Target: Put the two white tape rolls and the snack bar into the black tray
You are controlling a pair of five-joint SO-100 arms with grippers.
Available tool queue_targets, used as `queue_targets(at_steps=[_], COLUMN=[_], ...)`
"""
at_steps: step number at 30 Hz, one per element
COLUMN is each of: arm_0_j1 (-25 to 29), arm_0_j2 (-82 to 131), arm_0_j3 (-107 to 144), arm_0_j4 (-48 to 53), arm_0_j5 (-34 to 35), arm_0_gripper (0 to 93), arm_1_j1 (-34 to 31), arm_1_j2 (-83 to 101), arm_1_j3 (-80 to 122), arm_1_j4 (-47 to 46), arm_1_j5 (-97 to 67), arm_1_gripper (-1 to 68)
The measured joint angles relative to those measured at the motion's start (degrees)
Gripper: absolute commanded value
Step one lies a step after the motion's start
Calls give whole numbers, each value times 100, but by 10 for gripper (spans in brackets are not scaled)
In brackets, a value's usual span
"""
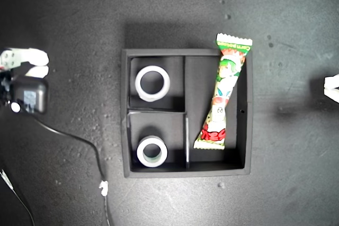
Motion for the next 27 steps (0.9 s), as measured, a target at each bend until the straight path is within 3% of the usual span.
queue_targets(at_steps=[6, 9, 15, 19, 21, 24, 27], arm_0_j1=[132, 378, 448, 642, 773, 1055, 1169], arm_0_j2=[9, 0, 0, -53, -70, 0, 0], arm_0_j3=[747, 879, 879, 879, 879, 879, 879], arm_0_j4=[-457, -729, -176, -123, -114, -114, -114], arm_0_j5=[-158, -404, -1775, -2329, -2004, -976, -677], arm_0_gripper=[0, 0, 22, 2, 2, 2, 2], arm_1_j1=[105, -44, 88, 97, 97, 18, 9], arm_1_j2=[0, 0, 9, 70, 79, 79, 79], arm_1_j3=[18, 18, 18, 18, 18, 18, 18], arm_1_j4=[404, 712, 1169, 1362, 1406, 1415, 1415], arm_1_j5=[-44, -26, -185, -598, -694, -756, -756], arm_1_gripper=[98, -4, 0, 0, 0, 0, 0])
